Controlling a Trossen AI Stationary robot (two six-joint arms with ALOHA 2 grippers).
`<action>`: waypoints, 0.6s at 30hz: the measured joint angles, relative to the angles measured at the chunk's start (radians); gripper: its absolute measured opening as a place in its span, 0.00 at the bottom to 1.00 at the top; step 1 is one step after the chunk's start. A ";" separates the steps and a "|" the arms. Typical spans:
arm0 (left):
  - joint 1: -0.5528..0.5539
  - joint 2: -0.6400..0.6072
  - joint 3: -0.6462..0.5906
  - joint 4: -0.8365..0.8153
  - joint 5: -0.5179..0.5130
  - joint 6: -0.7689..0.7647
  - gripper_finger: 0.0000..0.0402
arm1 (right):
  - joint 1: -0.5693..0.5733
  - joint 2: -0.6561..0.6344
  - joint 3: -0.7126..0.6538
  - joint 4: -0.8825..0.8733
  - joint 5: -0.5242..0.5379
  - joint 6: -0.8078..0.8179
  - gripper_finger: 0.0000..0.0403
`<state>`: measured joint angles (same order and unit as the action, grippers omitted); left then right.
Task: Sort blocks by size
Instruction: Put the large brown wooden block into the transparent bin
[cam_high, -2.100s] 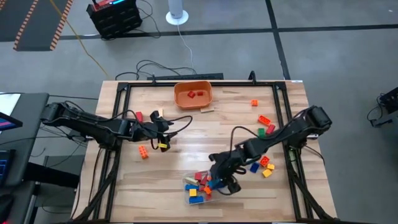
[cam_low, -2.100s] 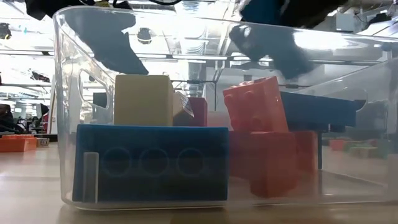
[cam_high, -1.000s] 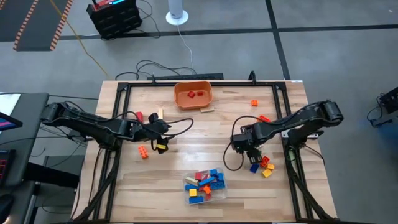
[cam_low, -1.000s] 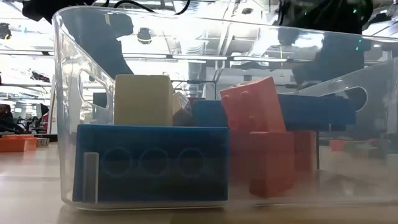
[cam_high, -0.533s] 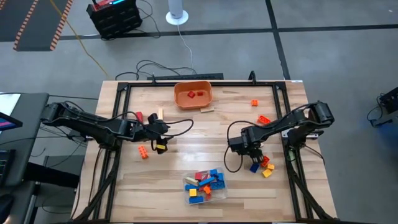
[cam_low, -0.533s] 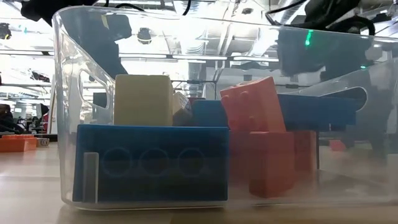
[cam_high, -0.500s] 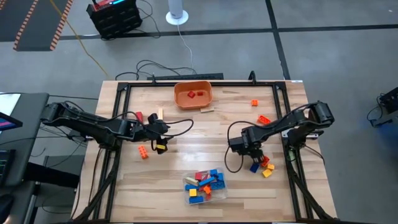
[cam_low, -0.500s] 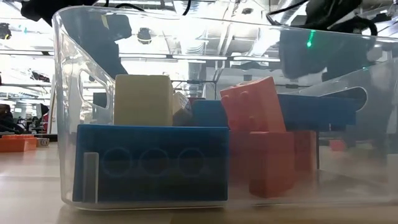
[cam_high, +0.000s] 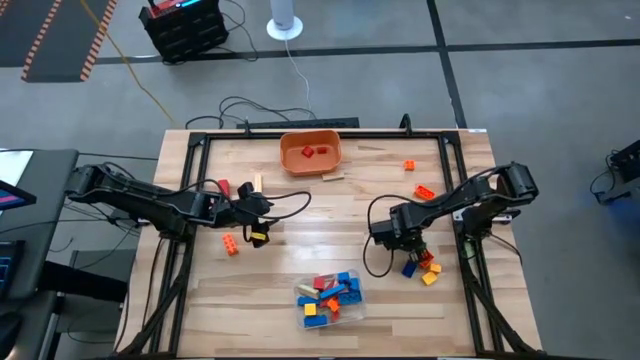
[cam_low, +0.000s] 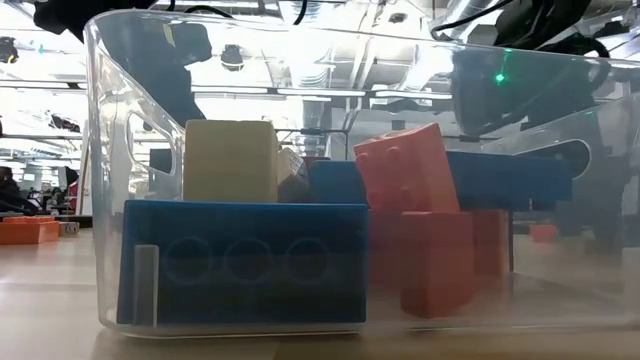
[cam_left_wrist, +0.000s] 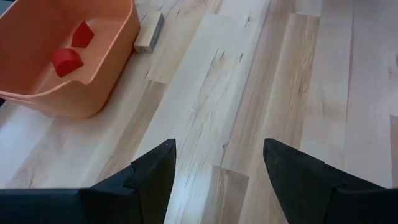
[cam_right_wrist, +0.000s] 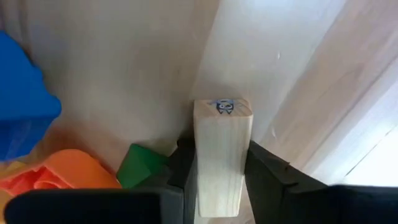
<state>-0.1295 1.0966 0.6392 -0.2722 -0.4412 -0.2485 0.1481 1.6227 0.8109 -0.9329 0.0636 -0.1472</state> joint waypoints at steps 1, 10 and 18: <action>0.000 0.000 0.000 0.000 0.000 0.000 0.59 | 0.000 0.001 0.008 -0.001 -0.007 0.005 0.31; 0.000 0.000 0.000 -0.001 0.000 0.000 0.59 | 0.023 -0.100 0.222 0.037 -0.016 0.055 0.31; 0.000 0.000 0.000 -0.001 0.000 -0.001 0.59 | 0.136 -0.184 0.337 0.474 -0.220 0.130 0.31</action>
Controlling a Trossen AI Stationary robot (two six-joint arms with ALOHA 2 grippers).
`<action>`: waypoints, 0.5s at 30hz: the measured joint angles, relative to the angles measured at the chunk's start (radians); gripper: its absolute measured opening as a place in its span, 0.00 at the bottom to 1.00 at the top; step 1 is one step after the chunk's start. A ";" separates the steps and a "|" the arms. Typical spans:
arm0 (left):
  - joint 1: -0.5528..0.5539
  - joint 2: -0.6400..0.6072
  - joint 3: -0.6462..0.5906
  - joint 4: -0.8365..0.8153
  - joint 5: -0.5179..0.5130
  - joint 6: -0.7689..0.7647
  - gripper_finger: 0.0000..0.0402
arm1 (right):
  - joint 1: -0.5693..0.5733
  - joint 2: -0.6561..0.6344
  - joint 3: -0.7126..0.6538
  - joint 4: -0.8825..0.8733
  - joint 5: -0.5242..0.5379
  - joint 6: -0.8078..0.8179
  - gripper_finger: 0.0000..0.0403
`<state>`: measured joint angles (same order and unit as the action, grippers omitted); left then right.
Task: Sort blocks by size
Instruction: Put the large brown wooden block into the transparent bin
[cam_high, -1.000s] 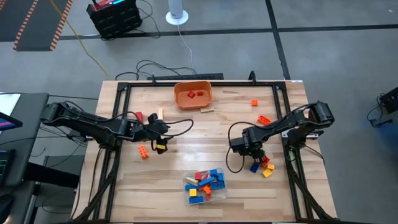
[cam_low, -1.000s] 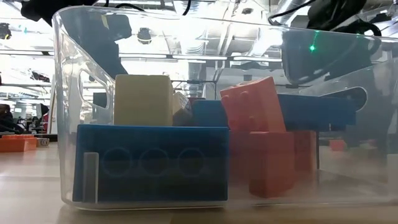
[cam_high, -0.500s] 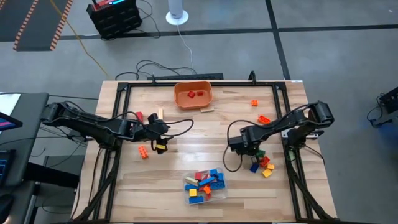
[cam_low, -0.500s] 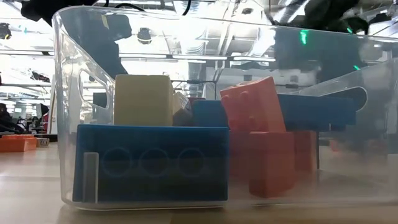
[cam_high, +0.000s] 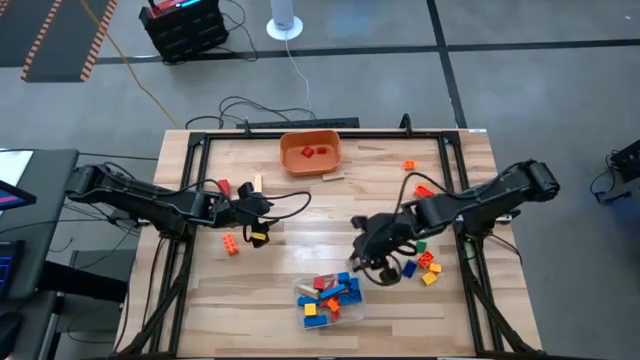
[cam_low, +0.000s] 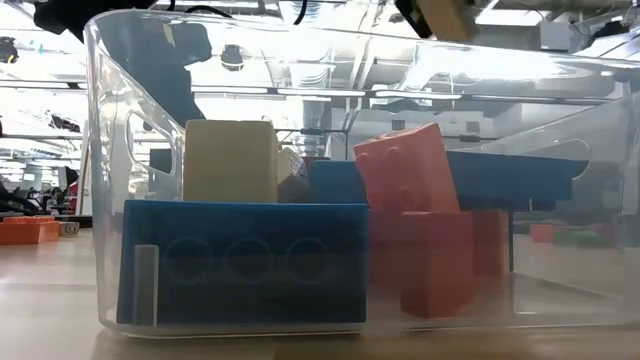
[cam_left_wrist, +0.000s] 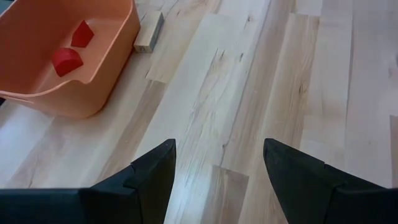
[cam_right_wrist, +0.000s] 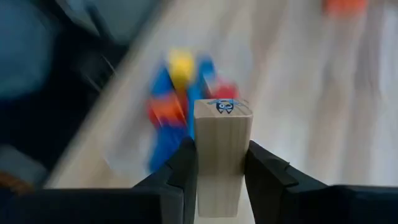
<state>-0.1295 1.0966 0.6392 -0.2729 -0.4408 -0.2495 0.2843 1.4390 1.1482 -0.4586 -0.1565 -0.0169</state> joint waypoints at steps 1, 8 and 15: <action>0.000 0.000 0.000 0.001 0.000 -0.001 0.59 | 0.013 0.007 0.002 0.043 -0.010 0.013 0.31; 0.000 0.000 0.000 0.001 0.000 -0.014 0.59 | 0.057 0.180 0.002 0.216 -0.166 0.095 0.34; 0.000 0.000 0.000 0.000 0.000 -0.024 0.59 | 0.029 0.282 0.087 0.080 -0.164 0.104 0.46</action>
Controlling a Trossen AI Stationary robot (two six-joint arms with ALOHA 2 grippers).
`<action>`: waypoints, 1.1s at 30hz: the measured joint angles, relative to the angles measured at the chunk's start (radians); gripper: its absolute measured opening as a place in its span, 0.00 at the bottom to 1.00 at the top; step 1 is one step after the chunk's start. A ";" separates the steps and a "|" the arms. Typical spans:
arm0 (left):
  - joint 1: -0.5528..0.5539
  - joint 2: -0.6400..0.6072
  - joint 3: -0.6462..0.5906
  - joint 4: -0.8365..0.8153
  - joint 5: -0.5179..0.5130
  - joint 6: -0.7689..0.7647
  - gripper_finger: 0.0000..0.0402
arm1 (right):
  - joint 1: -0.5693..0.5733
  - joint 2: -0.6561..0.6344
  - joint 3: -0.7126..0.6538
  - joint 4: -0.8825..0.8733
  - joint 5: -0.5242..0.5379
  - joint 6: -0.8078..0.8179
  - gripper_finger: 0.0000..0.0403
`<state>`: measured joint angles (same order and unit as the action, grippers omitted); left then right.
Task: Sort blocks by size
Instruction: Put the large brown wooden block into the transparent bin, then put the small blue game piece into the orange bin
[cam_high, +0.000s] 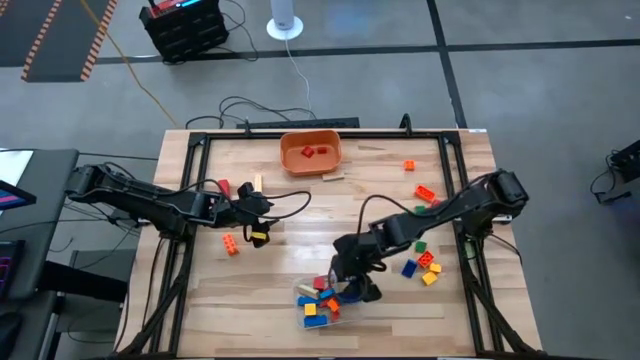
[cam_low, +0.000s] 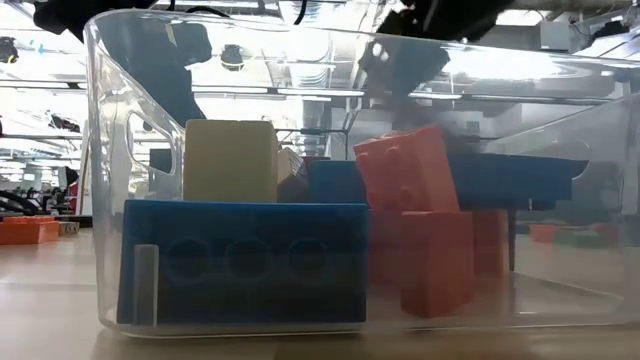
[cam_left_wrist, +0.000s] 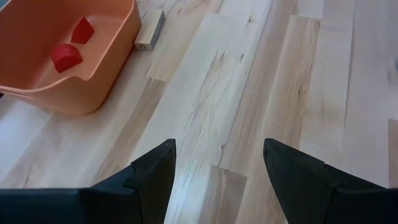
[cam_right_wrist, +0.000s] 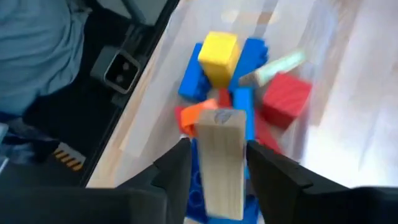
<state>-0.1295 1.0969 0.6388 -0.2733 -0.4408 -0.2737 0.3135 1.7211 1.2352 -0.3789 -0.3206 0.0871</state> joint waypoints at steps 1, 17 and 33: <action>0.000 0.000 0.000 0.001 0.000 0.000 0.59 | -0.004 0.000 0.013 -0.015 0.000 -0.001 0.48; -0.006 0.000 0.000 -0.026 0.018 -0.031 0.59 | 0.073 -0.148 -0.151 -0.692 0.256 0.315 0.56; -0.006 0.000 0.000 -0.025 0.040 -0.043 0.59 | 0.273 -0.146 -0.237 -0.708 0.324 0.220 0.61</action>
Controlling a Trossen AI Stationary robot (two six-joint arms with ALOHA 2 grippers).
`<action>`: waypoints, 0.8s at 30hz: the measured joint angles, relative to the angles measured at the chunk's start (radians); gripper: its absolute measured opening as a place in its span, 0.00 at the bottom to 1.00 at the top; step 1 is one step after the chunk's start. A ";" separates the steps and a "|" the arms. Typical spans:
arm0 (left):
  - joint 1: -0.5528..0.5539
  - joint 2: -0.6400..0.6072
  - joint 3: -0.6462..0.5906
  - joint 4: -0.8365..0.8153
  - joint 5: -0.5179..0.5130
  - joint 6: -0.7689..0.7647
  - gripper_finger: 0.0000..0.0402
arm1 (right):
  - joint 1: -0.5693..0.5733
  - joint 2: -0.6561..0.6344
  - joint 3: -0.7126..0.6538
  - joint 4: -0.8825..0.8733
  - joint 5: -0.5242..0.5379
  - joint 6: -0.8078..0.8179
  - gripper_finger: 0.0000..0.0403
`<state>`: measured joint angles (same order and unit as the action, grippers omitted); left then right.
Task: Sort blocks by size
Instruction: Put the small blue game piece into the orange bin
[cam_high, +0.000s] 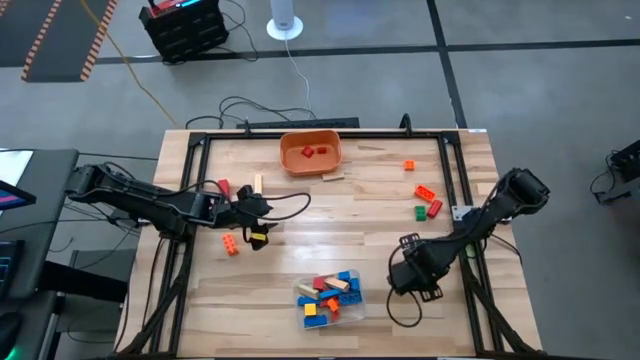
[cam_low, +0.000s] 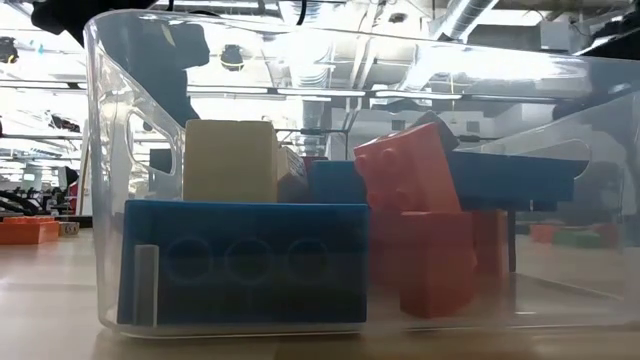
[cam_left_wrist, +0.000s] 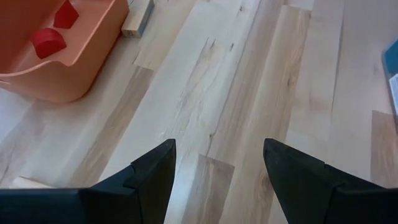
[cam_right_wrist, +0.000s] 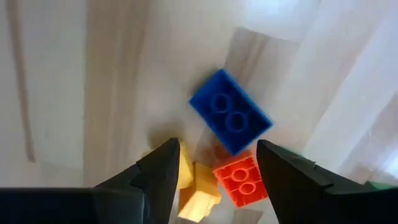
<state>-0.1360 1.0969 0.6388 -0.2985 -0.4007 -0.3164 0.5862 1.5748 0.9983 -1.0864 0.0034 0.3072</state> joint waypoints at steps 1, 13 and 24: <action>0.000 0.000 0.000 0.000 0.000 0.000 0.59 | 0.003 0.000 0.003 -0.001 -0.002 -0.012 0.61; 0.026 0.000 0.000 0.002 0.000 0.008 0.59 | -0.048 0.053 0.046 0.050 -0.028 -0.246 0.79; 0.029 0.000 0.000 -0.002 0.003 0.008 0.59 | -0.004 0.183 0.046 -0.033 0.073 -0.482 0.83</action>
<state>-0.1074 1.0969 0.6388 -0.3004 -0.3977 -0.3080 0.5823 1.7577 1.0439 -1.1191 0.0769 -0.1749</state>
